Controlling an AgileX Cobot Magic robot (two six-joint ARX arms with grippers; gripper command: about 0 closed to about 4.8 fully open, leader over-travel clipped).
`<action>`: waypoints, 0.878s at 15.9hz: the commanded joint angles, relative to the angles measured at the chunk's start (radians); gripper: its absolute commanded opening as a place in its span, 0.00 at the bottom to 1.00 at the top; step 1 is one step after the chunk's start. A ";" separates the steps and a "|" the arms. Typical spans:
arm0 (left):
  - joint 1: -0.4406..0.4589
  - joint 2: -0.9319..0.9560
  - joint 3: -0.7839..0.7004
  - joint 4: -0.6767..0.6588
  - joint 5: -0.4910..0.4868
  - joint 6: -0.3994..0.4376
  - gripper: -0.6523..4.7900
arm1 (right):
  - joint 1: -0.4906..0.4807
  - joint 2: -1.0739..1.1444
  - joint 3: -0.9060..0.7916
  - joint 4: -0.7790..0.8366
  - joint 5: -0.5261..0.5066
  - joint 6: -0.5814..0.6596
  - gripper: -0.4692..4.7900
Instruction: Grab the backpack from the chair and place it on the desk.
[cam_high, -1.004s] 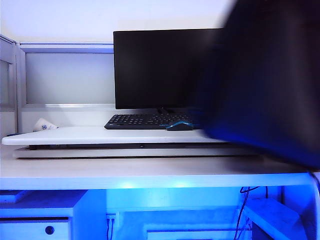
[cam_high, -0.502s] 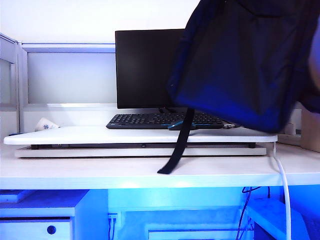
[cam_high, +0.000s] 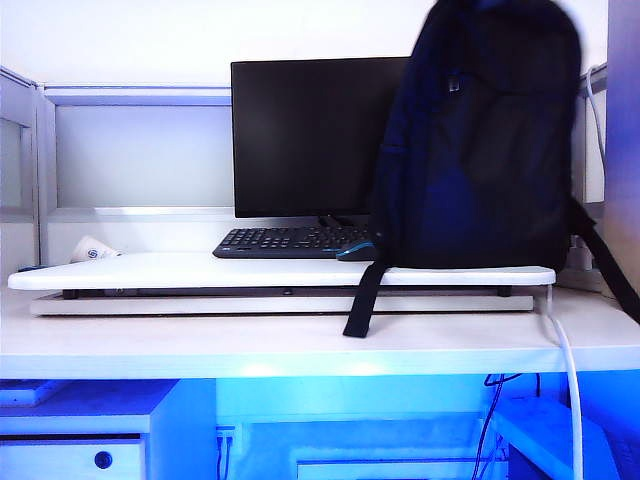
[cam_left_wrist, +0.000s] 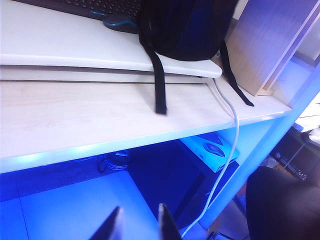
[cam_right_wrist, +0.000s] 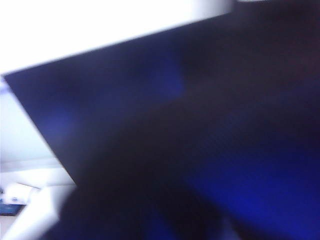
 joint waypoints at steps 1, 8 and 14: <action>0.000 0.000 0.000 -0.026 0.014 0.001 0.31 | -0.024 0.021 0.006 -0.088 -0.037 0.060 0.81; 0.000 0.000 0.000 -0.026 0.009 0.002 0.31 | -0.021 -0.103 0.009 -0.372 0.004 -0.083 0.83; 0.000 0.000 0.000 -0.026 0.007 0.005 0.31 | -0.005 -0.380 0.008 -0.483 0.000 -0.164 0.79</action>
